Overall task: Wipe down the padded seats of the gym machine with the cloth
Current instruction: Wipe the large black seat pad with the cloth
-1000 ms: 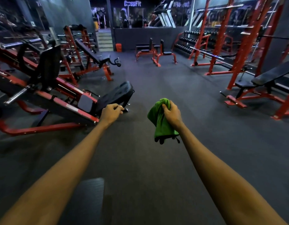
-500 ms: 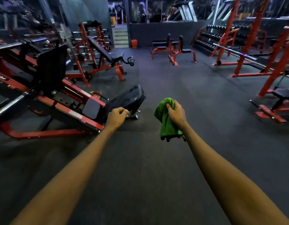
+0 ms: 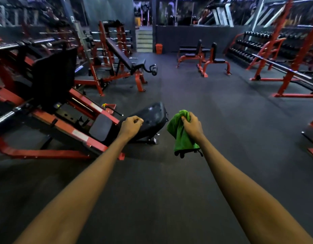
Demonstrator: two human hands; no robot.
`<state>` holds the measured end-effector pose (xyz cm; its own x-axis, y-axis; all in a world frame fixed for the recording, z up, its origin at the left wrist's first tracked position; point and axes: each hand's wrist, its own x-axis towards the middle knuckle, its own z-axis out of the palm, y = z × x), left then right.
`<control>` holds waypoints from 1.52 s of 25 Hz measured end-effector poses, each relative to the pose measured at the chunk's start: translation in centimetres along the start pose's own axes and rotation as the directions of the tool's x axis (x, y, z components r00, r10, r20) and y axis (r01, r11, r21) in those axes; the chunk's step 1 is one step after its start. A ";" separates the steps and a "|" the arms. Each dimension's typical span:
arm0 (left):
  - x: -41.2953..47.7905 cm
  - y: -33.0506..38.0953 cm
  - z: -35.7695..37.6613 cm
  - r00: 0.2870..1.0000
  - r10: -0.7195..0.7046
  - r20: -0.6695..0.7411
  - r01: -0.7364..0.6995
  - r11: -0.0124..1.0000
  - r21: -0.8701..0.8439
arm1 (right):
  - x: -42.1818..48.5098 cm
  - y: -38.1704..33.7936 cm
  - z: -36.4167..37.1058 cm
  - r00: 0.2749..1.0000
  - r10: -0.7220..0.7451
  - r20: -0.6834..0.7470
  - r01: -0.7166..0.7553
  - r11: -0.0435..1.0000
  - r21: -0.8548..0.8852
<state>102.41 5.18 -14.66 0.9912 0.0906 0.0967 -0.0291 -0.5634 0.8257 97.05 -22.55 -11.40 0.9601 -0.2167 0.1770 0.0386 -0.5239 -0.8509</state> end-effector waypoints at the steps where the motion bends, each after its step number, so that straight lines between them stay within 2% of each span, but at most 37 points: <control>1: 2.6 0.5 0.2 1.000 -0.004 -0.020 0.004 1.000 0.007 | 3.0 -0.1 0.7 1.000 -0.007 -0.001 0.007 1.000 0.000; 6: 15.0 1.4 2.8 0.998 -0.033 -0.048 0.033 0.999 0.013 | 16.6 1.3 4.1 1.000 0.018 0.009 -0.018 1.000 0.009; 14: 34.4 0.1 10.5 0.994 -0.094 -0.061 0.096 0.995 0.033 | 39.9 7.6 9.4 0.997 0.004 0.071 -0.005 1.000 0.024; 18: 43.7 0.8 13.3 0.990 -0.133 -0.049 0.134 0.991 0.025 | 50.2 9.2 11.6 0.990 -0.015 0.139 0.014 1.000 0.014; 29: 66.2 -2.2 20.4 0.964 -0.249 -0.089 0.246 0.968 -0.047 | 74.5 13.9 20.7 0.967 -0.001 0.256 0.007 1.000 -0.023; 38: 80.9 -5.9 23.8 0.913 -0.394 -0.107 0.387 0.918 -0.085 | 91.9 14.6 28.8 0.907 -0.048 0.418 0.078 0.995 -0.055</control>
<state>185.84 -3.73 -24.98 0.9023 0.3929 -0.1776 0.3456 -0.4126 0.8428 193.78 -26.37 -21.77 0.9849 0.1730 -0.0051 0.0984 -0.5841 -0.8057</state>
